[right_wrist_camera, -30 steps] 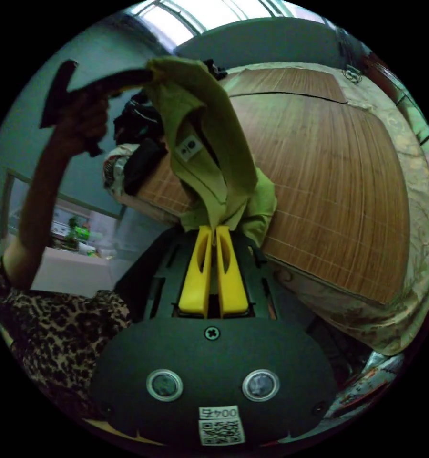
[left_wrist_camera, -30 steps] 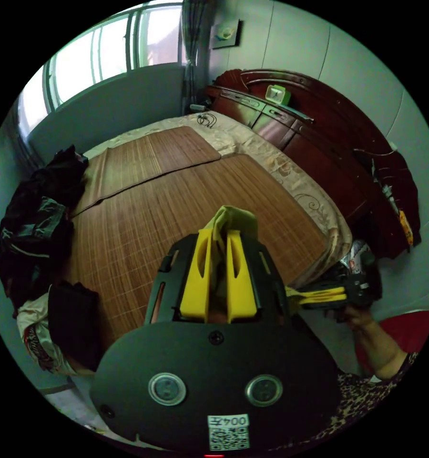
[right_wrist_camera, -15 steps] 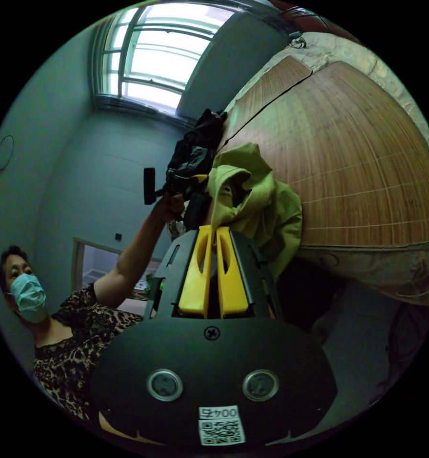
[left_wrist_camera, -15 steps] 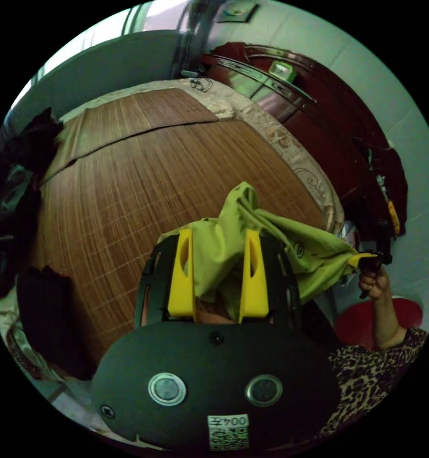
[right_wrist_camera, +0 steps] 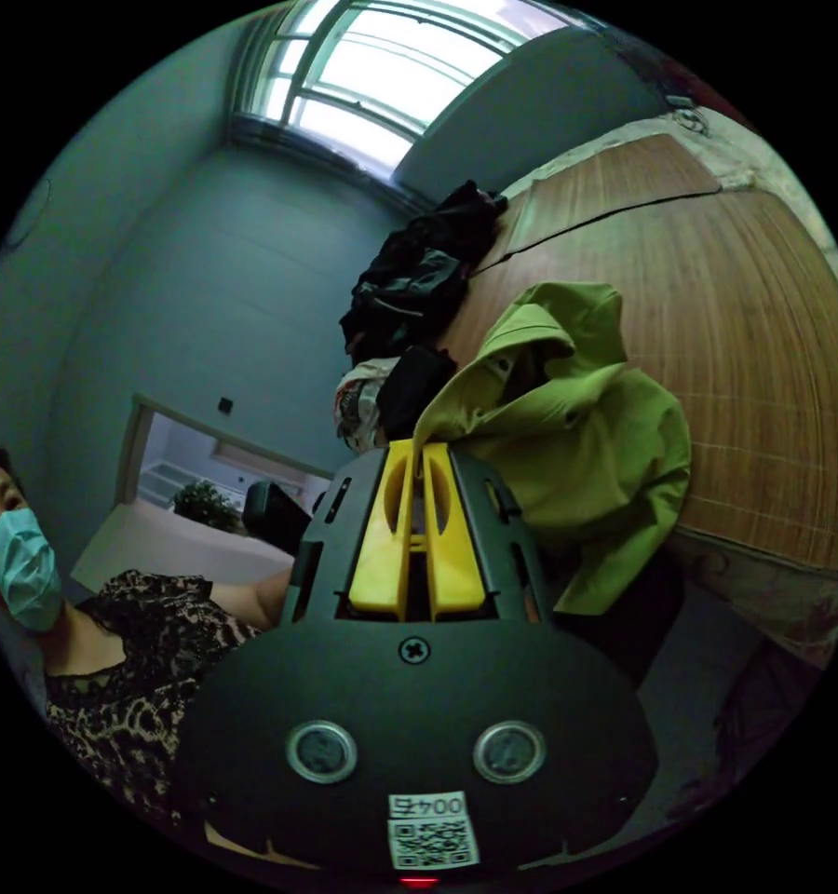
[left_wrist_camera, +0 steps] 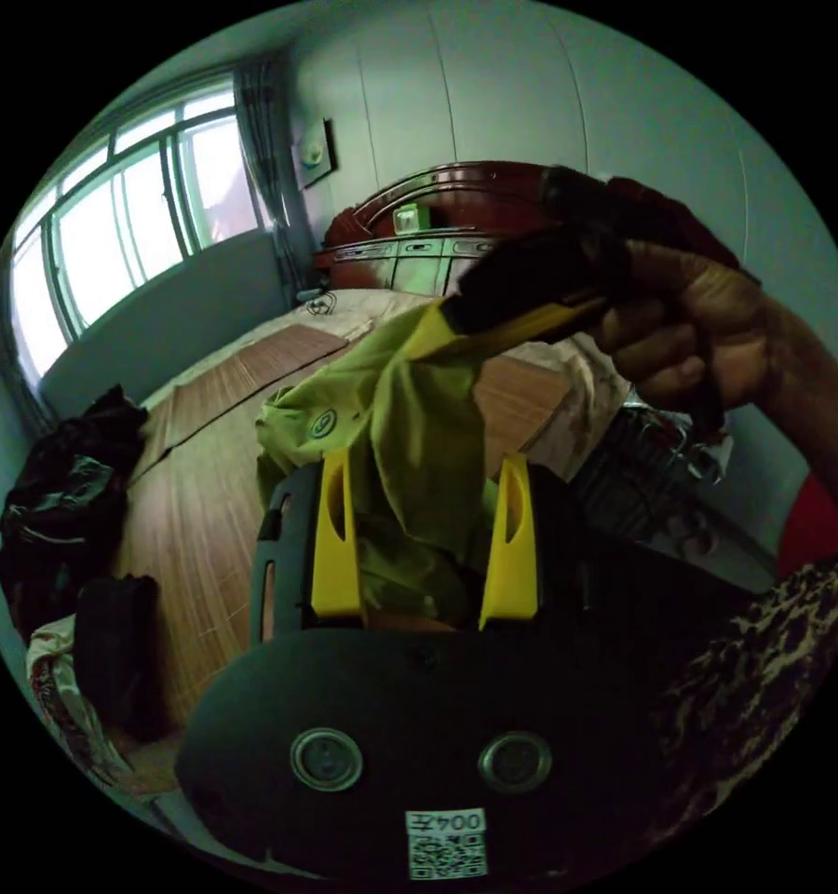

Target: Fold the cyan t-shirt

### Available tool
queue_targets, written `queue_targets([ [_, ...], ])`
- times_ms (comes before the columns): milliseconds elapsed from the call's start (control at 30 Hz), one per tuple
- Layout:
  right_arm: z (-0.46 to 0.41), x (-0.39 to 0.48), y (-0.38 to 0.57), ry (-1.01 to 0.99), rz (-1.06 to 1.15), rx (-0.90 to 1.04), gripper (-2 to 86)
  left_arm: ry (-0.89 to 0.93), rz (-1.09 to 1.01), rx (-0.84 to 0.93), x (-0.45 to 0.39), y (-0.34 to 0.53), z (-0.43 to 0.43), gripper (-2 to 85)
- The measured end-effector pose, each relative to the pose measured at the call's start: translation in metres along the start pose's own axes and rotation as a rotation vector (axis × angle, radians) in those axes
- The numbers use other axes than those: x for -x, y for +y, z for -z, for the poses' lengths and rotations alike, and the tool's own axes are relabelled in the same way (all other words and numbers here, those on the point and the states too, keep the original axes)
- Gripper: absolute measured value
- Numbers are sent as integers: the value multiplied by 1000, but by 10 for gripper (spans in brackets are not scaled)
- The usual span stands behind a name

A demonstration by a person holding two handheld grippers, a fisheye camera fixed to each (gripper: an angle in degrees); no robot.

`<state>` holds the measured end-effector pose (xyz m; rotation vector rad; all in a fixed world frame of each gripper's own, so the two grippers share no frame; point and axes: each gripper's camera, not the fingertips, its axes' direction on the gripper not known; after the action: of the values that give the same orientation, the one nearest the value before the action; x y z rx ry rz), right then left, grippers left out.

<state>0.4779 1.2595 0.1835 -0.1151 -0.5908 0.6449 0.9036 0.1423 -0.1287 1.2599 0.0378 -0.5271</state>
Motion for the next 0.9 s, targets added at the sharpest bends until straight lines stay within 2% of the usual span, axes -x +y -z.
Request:
queue_targets([
  [67, -10, 20, -2, 31, 40, 29, -1, -120, 45, -14, -1, 13, 14, 167],
  [100, -15, 34, -3, 51, 68, 47, 0, -200, 98, -39, 4, 21, 26, 105],
  [167, -21, 53, -4, 72, 114, 65, 2, -281, 151, -81, 13, 33, 48, 45],
  [267, -23, 84, -6, 71, 189, 94, 11, -155, 264, -118, 41, 53, 88, 12],
  [367, -18, 110, -10, 159, 266, 112, 39, -3, 408, -103, 77, 79, 122, 1],
  [433, -18, 121, -16, 312, 309, 156, 54, 94, 509, -82, 100, 102, 134, -1],
  [533, -25, 121, -32, 375, 340, 253, 87, 220, 679, -77, 127, 144, 147, -2],
  [633, -39, 114, -57, 373, 324, 356, 125, 151, 665, -28, 127, 164, 159, -3],
  [900, -85, 100, -119, 258, 142, 480, 175, 158, 698, -20, 126, 180, 188, -3],
])
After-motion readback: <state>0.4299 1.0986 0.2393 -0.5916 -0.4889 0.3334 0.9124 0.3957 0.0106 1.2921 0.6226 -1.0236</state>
